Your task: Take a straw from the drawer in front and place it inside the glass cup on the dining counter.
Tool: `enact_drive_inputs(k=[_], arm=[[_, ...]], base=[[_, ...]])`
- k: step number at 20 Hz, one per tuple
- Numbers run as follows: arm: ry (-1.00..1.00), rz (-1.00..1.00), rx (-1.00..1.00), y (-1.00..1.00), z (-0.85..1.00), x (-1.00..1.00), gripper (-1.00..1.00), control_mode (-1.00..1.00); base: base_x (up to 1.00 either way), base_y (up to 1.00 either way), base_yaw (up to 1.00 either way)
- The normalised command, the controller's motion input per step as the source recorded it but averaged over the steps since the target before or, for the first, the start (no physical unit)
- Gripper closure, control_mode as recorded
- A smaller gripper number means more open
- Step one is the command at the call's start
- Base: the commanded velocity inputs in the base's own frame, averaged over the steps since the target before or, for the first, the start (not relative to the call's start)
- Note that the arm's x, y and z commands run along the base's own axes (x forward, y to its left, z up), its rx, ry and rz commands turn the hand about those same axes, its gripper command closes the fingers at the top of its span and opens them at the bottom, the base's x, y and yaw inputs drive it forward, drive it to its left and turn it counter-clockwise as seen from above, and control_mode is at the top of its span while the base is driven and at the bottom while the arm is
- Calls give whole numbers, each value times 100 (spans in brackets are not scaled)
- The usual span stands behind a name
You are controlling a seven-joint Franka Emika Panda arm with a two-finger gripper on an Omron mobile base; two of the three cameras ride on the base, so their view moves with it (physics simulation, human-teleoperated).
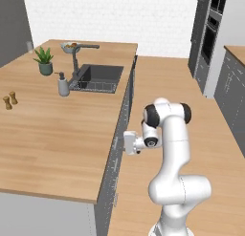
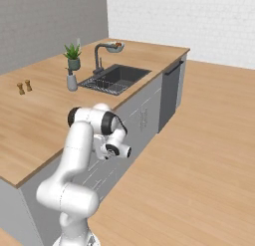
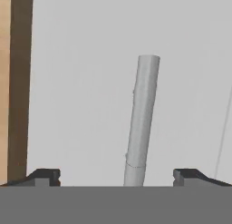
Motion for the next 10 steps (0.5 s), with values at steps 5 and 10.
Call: enact_drive_inputs(k=[5,10], arm=[[1,0,0,22,-37,35,-100,-100],[0,0,0,28,-32,39,-100,-100]], base=[[0,0,0],[0,0,0]])
